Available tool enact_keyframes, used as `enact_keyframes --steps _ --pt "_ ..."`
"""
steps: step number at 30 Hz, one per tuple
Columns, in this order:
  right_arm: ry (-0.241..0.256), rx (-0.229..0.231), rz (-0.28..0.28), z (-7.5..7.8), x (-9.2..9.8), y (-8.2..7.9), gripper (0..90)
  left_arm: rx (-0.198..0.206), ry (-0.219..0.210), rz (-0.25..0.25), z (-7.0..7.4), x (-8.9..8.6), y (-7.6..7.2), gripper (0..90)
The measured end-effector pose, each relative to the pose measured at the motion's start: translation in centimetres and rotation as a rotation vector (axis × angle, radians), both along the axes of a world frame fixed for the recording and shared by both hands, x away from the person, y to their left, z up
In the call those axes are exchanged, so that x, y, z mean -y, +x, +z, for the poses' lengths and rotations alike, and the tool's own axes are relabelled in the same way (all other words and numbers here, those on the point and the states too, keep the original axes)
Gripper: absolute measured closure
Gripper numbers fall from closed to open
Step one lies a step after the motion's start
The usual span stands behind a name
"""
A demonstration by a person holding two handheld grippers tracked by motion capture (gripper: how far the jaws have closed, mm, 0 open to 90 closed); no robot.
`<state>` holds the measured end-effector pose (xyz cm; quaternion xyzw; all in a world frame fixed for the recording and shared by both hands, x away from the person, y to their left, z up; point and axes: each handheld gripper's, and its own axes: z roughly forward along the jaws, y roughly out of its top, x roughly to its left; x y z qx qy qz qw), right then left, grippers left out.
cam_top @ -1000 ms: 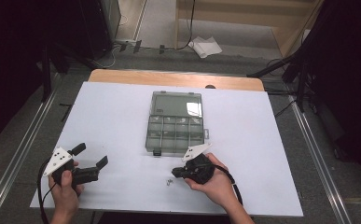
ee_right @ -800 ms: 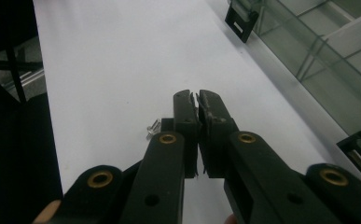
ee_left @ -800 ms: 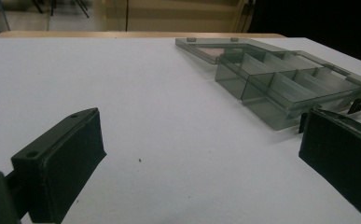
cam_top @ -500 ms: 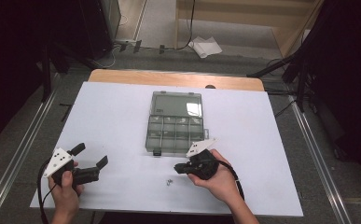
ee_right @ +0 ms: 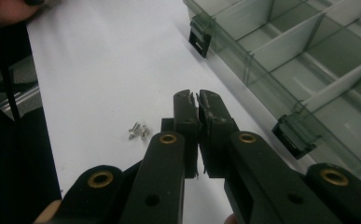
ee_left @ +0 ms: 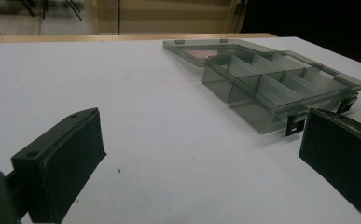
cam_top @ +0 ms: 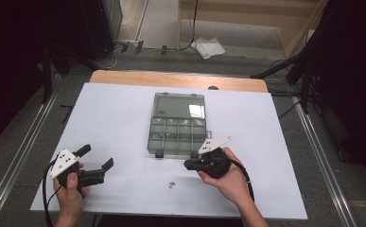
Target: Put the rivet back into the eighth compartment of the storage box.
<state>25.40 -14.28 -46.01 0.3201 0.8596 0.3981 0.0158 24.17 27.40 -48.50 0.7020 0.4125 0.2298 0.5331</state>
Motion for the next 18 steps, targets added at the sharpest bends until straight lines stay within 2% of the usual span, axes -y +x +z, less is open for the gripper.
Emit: enact_keyframes --steps 13,18 --pt "0.011 0.006 -0.046 0.9 1.7 0.9 88.0 -0.005 -0.008 0.015 0.0 -0.2 0.1 0.0" --pt "0.02 0.004 -0.064 1.3 2.5 1.1 88.0 -0.007 -0.035 0.027 0.1 -0.4 0.0 0.0"
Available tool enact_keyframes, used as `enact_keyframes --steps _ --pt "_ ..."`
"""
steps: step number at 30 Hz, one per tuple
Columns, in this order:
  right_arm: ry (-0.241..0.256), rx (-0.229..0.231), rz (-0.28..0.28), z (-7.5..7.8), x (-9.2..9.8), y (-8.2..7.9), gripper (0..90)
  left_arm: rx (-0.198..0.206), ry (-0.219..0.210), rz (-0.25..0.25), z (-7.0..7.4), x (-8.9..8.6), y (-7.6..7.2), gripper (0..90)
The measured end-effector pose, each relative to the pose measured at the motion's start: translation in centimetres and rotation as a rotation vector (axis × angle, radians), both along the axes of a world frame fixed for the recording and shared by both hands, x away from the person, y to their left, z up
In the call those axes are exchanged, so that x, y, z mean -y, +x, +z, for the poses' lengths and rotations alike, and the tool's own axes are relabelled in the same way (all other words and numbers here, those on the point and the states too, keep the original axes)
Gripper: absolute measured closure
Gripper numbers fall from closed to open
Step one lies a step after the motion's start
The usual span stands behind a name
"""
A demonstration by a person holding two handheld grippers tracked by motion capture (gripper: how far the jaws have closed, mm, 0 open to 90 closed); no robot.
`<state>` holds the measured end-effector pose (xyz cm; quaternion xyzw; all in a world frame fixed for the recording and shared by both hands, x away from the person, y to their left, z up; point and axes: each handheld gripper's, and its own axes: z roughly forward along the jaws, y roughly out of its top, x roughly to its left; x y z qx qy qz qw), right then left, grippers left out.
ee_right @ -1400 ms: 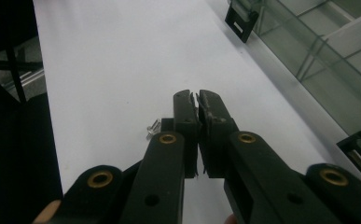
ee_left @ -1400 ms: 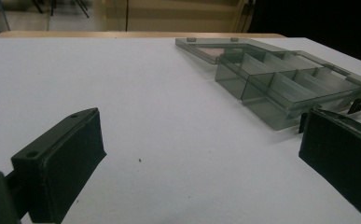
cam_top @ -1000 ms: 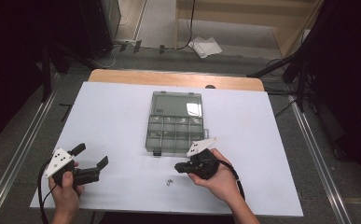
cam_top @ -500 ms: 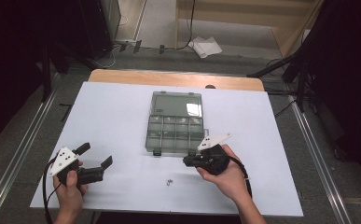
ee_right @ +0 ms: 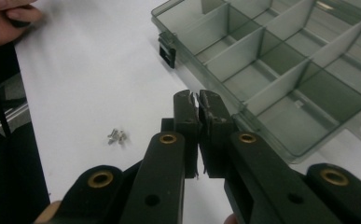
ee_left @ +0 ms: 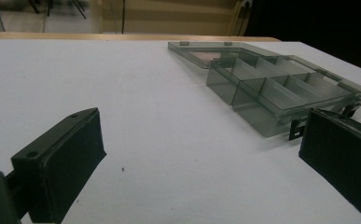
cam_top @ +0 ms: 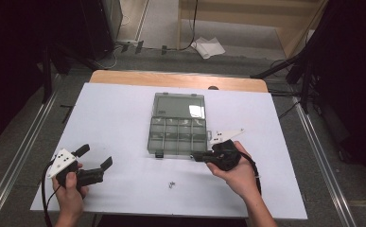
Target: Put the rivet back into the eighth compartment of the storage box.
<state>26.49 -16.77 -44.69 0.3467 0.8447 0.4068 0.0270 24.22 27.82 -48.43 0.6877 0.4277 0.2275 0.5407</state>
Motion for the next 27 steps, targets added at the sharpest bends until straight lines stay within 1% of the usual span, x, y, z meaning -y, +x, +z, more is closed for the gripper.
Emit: enact_keyframes --steps 4,11,14,17,20,25,27 --pt "0.01 0.003 -0.027 0.4 0.7 0.4 88.0 -0.002 0.002 0.01 0.0 -0.2 0.0 0.0" --pt "0.019 0.003 -0.055 0.7 1.3 1.2 88.0 0.002 0.012 0.01 0.0 -0.2 -0.1 0.0" --pt "0.017 0.006 -0.059 0.7 1.3 1.7 88.0 0.0 0.015 0.009 0.0 -0.2 -0.1 0.0" --pt "0.006 0.004 -0.069 0.7 1.3 2.2 88.0 -0.002 0.025 0.016 0.0 -0.2 -0.1 0.0" --pt "-0.008 0.008 -0.077 0.6 1.2 2.7 88.0 -0.002 0.025 0.014 0.0 -0.2 -0.1 0.0" --pt "-0.012 0.003 -0.1 0.1 1.3 3.5 88.0 -0.005 0.027 0.01 0.0 -0.2 -0.1 0.0" --pt "-0.023 0.002 -0.108 0.0 1.3 3.7 88.0 -0.005 0.029 0.012 0.0 -0.2 -0.1 0.0"
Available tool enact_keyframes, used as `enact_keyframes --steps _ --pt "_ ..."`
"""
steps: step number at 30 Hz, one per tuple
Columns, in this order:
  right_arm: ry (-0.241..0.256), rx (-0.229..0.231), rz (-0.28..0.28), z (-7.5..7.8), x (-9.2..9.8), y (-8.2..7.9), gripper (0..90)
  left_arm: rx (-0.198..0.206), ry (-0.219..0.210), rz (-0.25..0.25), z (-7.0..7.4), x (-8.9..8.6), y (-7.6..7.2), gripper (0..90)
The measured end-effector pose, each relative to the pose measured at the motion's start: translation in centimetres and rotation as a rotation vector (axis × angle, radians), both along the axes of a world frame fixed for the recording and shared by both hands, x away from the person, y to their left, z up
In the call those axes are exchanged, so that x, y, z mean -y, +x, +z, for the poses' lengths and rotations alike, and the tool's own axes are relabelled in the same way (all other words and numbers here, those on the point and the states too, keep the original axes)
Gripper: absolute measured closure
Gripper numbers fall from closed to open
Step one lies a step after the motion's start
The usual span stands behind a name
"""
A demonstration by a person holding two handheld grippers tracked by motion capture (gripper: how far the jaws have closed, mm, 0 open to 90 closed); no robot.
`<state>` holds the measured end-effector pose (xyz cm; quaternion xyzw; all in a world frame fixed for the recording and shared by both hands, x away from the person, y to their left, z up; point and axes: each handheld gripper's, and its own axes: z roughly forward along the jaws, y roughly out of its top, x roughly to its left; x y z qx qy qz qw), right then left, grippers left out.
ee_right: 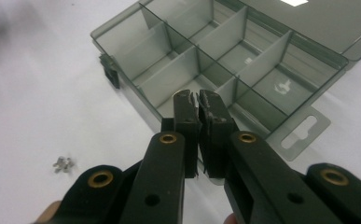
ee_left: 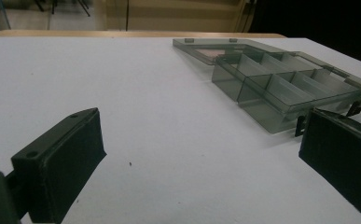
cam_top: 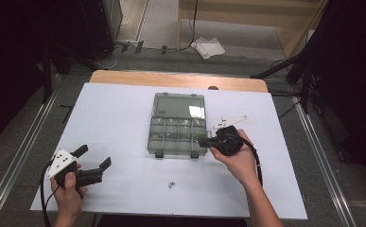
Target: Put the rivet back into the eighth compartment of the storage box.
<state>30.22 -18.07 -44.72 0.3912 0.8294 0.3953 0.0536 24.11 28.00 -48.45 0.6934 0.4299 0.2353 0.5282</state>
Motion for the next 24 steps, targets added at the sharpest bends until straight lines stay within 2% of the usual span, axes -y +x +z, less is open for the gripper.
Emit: enact_keyframes --steps 13,24 --pt "-0.054 -0.014 -0.027 -1.0 -0.2 0.9 88.0 0.005 0.002 0.0 0.1 0.0 -0.1 0.0" --pt "-0.094 -0.019 -0.018 -1.7 -0.5 1.4 87.9 0.006 0.011 0.005 0.1 0.1 -0.2 0.0"
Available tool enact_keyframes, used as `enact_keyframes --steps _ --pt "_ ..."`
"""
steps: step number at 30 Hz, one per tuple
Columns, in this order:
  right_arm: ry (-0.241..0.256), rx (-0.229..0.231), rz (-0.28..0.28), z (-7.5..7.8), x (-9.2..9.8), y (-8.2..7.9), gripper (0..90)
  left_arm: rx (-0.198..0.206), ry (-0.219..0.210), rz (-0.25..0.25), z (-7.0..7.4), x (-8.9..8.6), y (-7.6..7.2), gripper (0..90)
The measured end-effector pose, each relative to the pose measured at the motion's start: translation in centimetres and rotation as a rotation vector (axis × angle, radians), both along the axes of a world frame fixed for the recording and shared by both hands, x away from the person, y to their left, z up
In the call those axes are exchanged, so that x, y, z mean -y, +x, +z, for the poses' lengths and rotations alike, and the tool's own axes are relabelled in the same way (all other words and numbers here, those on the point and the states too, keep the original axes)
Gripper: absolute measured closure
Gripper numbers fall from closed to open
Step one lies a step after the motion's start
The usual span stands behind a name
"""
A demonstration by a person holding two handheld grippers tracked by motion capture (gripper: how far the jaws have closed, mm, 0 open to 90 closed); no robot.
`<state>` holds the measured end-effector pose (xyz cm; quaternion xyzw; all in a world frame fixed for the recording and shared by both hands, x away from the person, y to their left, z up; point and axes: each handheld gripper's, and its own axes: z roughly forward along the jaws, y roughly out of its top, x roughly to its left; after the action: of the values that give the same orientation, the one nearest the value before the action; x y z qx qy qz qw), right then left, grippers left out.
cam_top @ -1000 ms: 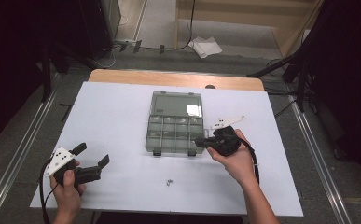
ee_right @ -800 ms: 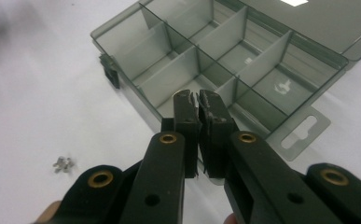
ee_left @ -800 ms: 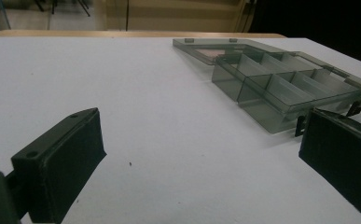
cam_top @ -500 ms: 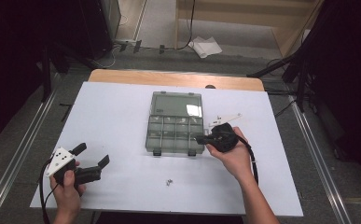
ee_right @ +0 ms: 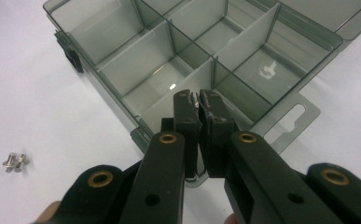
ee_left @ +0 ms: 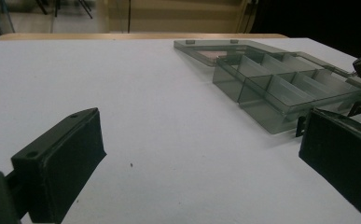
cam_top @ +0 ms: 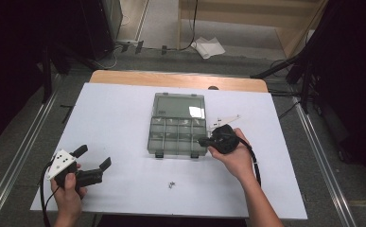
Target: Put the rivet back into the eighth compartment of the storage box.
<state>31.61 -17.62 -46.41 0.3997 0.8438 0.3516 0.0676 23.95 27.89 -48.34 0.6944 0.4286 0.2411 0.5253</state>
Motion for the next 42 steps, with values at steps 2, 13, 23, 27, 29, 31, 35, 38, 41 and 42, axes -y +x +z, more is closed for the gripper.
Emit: enact_keyframes --steps 2,13,23,27,29,31,35,38,41,42 --pt "-0.007 -0.011 0.002 -0.1 -0.1 0.1 87.5 0.001 -0.003 -0.001 0.0 0.0 0.0 0.0" --pt "0.034 0.007 0.002 0.5 0.2 -0.4 61.3 0.0 0.001 -0.003 0.0 0.0 0.0 0.0" --pt "0.007 0.033 0.048 1.0 -1.0 -2.3 23.7 -0.001 0.001 -0.007 0.0 0.0 0.0 0.0" --pt "0.011 0.023 0.073 0.8 -1.4 -2.9 13.4 -0.001 0.009 -0.014 0.0 0.1 0.0 0.0" --pt "0.002 0.024 0.083 0.7 -1.6 -3.3 9.5 0.0 0.011 -0.015 0.0 0.1 0.0 0.0" --pt "0.003 0.015 0.085 0.6 -1.8 -3.6 2.6 -0.001 0.013 -0.016 0.0 0.1 0.0 0.0" --pt "-0.01 0.018 0.103 0.6 -2.3 -4.3 0.0 0.004 0.011 -0.013 0.0 0.1 -0.1 0.0" --pt "-0.004 0.008 0.099 0.5 -2.6 -4.9 0.0 0.01 0.014 -0.011 0.1 -0.1 -0.1 0.0" --pt "-0.005 0.001 0.105 0.2 -2.9 -5.3 0.0 0.012 0.015 -0.008 0.1 -0.2 -0.1 0.0" --pt "-0.009 0.002 0.105 0.2 -3.1 -5.4 0.0 0.011 0.015 -0.009 0.1 -0.3 -0.1 0.0"
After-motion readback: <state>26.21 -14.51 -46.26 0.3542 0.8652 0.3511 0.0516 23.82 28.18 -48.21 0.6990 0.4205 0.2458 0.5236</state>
